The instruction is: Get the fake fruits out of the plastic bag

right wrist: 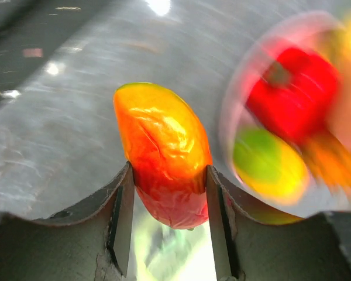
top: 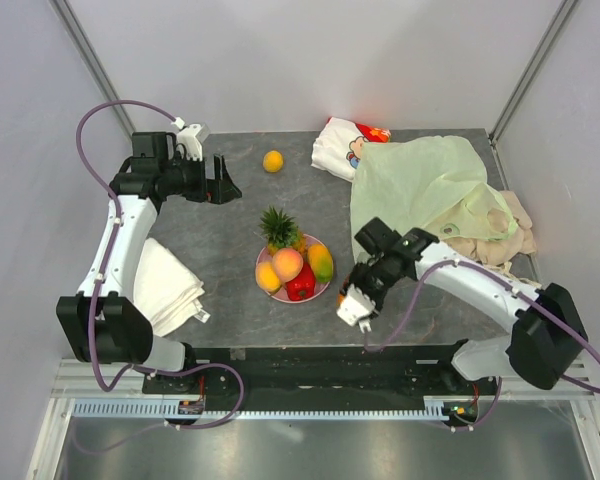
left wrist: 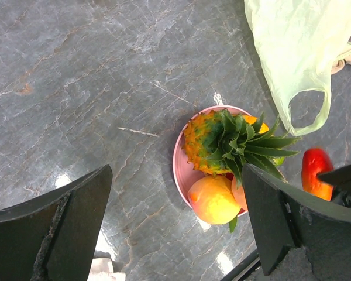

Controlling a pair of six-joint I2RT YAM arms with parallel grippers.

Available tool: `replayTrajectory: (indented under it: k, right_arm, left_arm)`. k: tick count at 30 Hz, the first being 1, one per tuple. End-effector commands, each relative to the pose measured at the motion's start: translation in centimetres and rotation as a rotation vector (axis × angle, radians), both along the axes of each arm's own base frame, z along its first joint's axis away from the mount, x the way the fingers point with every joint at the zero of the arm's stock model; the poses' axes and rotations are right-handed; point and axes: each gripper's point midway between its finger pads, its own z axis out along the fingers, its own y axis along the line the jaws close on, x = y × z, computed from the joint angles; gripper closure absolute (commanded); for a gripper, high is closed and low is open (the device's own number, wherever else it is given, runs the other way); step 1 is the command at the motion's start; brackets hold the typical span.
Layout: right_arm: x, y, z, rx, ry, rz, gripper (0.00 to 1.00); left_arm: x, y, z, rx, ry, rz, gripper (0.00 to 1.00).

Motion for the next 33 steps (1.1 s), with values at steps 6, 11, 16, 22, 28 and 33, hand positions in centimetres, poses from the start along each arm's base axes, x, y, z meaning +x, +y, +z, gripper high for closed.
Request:
replayTrajectory:
  k: [6,11,16,22,28,33]
  right_arm:
    - [11.5,4.9,11.4,0.250,0.765,-1.035,0.71]
    - [12.1,6.1,10.4,0.118,1.297,-1.318,0.76]
    - [12.4,6.8,10.0,0.022,1.584,-1.427,0.78]
    - [14.5,6.1,8.3,-0.013,1.752,-1.645,0.77]
    - [15.0,5.0,6.8,-0.061,1.737,-1.805,0.69]
    - [14.6,4.9,5.5,-0.108,1.695,-1.884,0.67]
  left_arm:
    - [0.3,-0.3,2.6,-0.014,-0.092,-0.029,0.01]
    - [0.6,-0.4,2.0,-0.019,-0.070,-0.028,0.01]
    - [1.1,-0.5,1.3,-0.026,-0.044,-0.031,0.01]
    - [0.7,-0.3,0.5,-0.016,-0.024,-0.027,0.01]
    - [0.4,0.9,-0.3,-0.001,-0.003,0.003,0.01]
    - [0.2,1.1,-0.8,0.007,0.018,0.006,0.01]
